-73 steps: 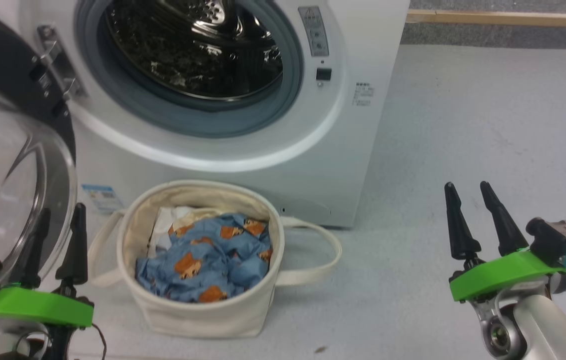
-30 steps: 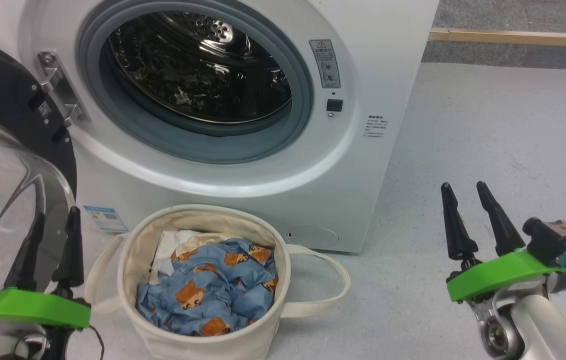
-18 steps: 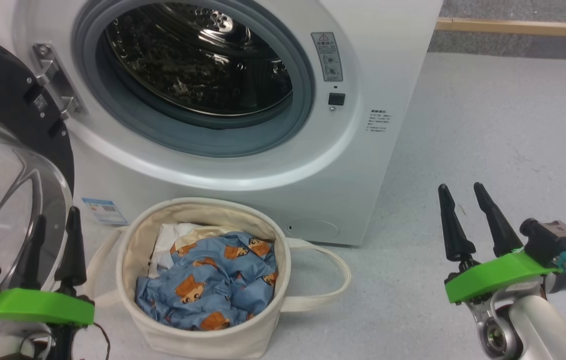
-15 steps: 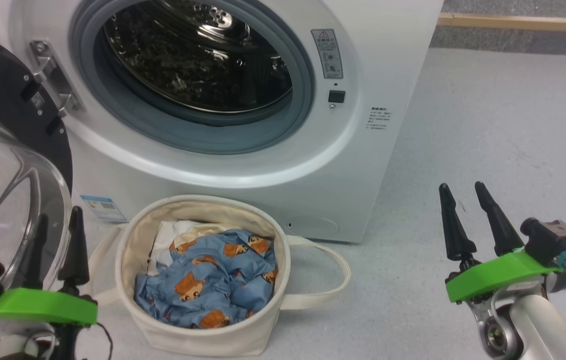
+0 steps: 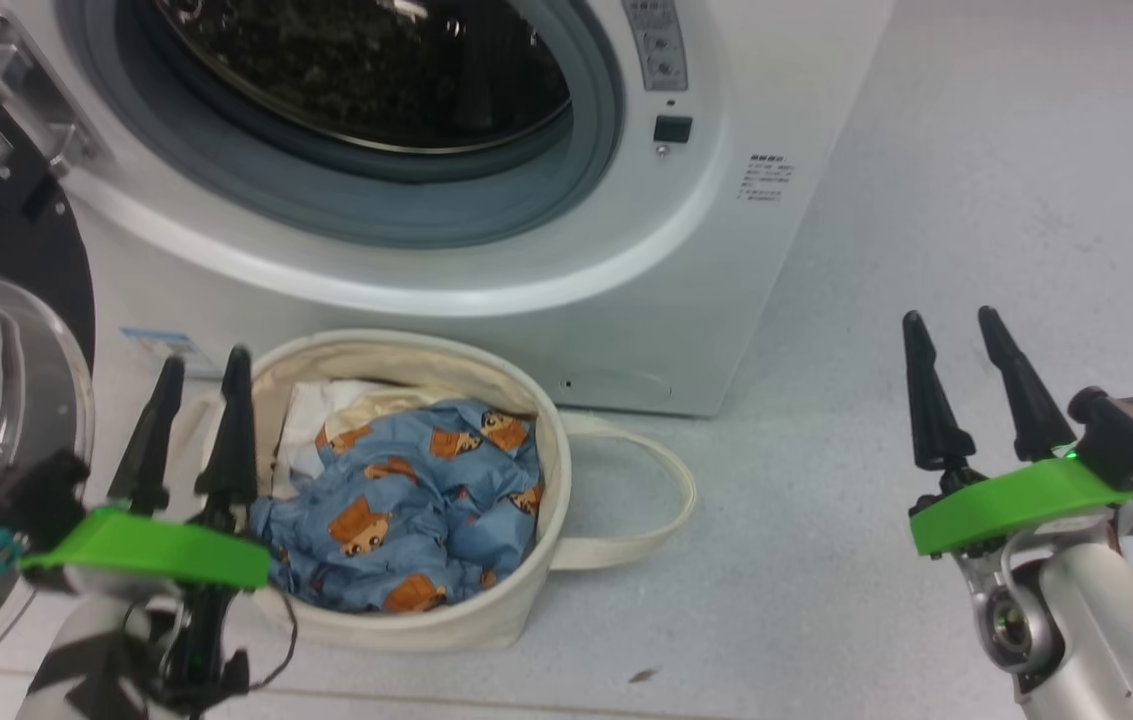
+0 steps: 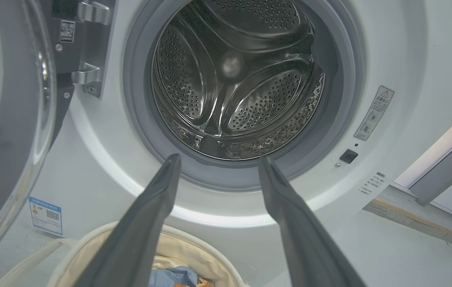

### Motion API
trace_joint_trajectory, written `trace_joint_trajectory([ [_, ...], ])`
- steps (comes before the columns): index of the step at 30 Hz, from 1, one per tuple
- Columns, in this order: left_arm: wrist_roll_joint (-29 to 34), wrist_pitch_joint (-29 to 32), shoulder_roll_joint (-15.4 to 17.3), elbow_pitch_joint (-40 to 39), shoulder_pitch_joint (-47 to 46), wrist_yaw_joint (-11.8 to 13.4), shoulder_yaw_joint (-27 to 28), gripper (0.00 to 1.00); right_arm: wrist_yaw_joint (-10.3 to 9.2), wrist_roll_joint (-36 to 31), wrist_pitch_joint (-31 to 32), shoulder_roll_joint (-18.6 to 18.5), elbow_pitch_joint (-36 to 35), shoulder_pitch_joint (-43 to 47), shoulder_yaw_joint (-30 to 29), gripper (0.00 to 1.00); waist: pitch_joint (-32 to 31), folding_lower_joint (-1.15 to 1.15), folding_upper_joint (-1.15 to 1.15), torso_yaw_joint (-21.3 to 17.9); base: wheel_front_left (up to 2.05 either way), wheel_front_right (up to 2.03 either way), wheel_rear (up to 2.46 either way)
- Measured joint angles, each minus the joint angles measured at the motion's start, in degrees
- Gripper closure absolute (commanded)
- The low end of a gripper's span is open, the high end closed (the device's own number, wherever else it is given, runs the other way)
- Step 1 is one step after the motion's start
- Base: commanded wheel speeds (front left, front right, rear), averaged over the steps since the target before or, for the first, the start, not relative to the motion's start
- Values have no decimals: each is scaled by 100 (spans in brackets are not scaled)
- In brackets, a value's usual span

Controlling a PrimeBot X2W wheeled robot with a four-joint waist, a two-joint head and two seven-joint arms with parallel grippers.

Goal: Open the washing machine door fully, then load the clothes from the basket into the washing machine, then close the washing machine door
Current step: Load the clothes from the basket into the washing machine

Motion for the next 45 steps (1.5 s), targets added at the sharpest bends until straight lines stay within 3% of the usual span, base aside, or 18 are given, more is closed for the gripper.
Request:
trace_joint_trajectory([
  [13, 545, -1, -444, 983, -701, -168, 183, 0, 0, 18, 0, -10, 23, -316, 66, 0, 526, 0, 0, -13, 0, 0, 0],
  [21, 913, -1, -466, 1682, -1112, -212, 48, 0, 0, 59, 0, -83, 66, -396, 73, 0, 825, -1, 0, -25, 0, 0, 0],
  [26, 1018, -1, -476, 2079, -1383, -216, -423, 0, 0, 60, 0, -133, 78, -627, 122, 0, 1074, 0, 0, -22, 0, 0, 0],
  [33, 579, -1, -501, 2878, -1874, -218, -1126, 0, 0, 60, 0, -376, 274, -916, 397, 0, 1483, 0, 0, -37, 0, 0, 0],
  [45, 124, -1, -587, 3930, -2809, -219, -1809, 0, 0, 162, -1, -642, 382, -1600, 615, 0, 2316, 0, 0, -52, 0, 0, 0],
])
